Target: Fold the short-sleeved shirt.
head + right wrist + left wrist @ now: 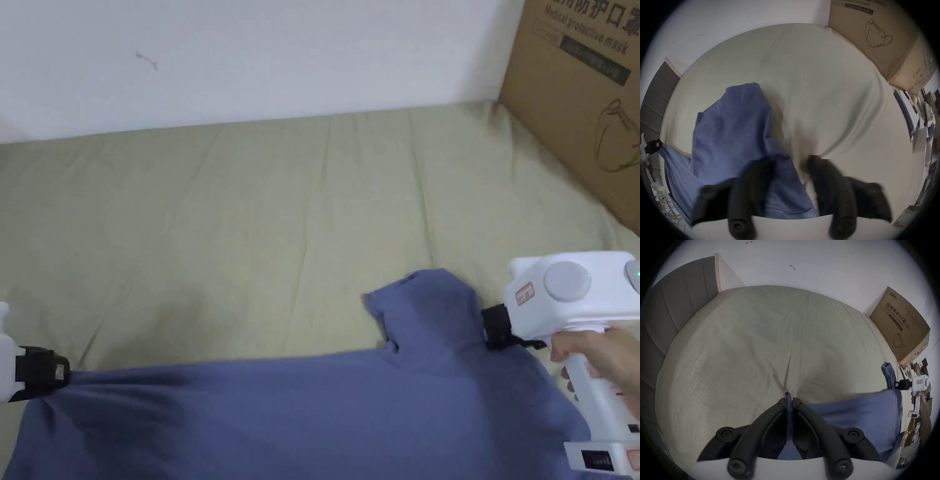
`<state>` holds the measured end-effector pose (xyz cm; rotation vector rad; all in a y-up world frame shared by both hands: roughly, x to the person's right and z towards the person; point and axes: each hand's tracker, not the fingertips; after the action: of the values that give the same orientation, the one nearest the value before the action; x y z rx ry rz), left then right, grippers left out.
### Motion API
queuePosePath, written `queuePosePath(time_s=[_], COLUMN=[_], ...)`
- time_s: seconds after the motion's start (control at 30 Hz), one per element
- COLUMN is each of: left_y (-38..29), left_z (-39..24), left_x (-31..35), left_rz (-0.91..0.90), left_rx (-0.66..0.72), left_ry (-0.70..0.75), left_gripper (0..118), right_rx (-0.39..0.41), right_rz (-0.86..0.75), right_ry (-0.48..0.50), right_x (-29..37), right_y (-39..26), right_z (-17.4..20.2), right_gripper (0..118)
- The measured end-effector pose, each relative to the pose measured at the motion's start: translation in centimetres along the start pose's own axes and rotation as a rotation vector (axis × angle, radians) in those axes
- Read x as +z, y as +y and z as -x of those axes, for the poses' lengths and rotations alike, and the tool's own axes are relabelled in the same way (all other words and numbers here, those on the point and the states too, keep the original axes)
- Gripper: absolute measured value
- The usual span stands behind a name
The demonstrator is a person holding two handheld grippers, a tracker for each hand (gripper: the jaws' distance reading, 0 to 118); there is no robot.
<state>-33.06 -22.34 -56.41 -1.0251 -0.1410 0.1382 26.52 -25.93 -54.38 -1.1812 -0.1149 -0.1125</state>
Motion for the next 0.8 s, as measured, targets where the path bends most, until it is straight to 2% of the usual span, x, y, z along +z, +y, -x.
queuePosePath(time_s=[0.03, 0.13, 0.23, 0.33, 0.4, 0.5, 0.57, 0.63, 0.8], left_y=[-0.1, -0.4, -0.6, -0.9, -1.1, -1.4, -1.9, -3.0, -7.7], left_z=[0.0, 0.0, 0.3, 0.3, 0.1, 0.4, 0.7, 1.0, 2.4], left_x=[0.3, 1.5, 3.1, 5.1, 6.3, 8.1, 9.7, 11.9, 16.7], left_rz=[-0.001, -0.010, -0.013, -0.030, -0.049, -0.061, -0.080, -0.108, -0.137], left_rx=[-0.003, 0.001, 0.005, -0.010, -0.022, -0.022, -0.031, -0.035, -0.010], left_ry=[-0.002, -0.010, -0.021, -0.029, -0.013, -0.013, -0.019, -0.019, -0.036], left_gripper=[4, 4, 4, 4, 4, 4, 4, 4, 4], right_rx=[0.005, 0.018, -0.100, -0.034, -0.048, -0.049, -0.021, -0.038, 0.018], right_rz=[-0.003, 0.019, -0.010, -0.031, -0.036, -0.061, -0.102, -0.132, -0.173], right_ry=[-0.001, 0.017, 0.059, 0.064, 0.174, 0.177, 0.176, 0.219, 0.254], right_x=[0.3, 0.8, 3.0, 5.6, 7.2, 9.3, 11.2, 13.4, 18.6], right_y=[0.0, -0.2, 0.1, 0.4, 0.5, 0.2, -0.5, -1.9, -8.5], right_z=[-0.1, -0.2, -1.0, -0.7, -0.8, -0.5, -0.6, -1.0, -2.3], right_gripper=[0, 0, 0, 0, 0, 0, 0, 0, 0])
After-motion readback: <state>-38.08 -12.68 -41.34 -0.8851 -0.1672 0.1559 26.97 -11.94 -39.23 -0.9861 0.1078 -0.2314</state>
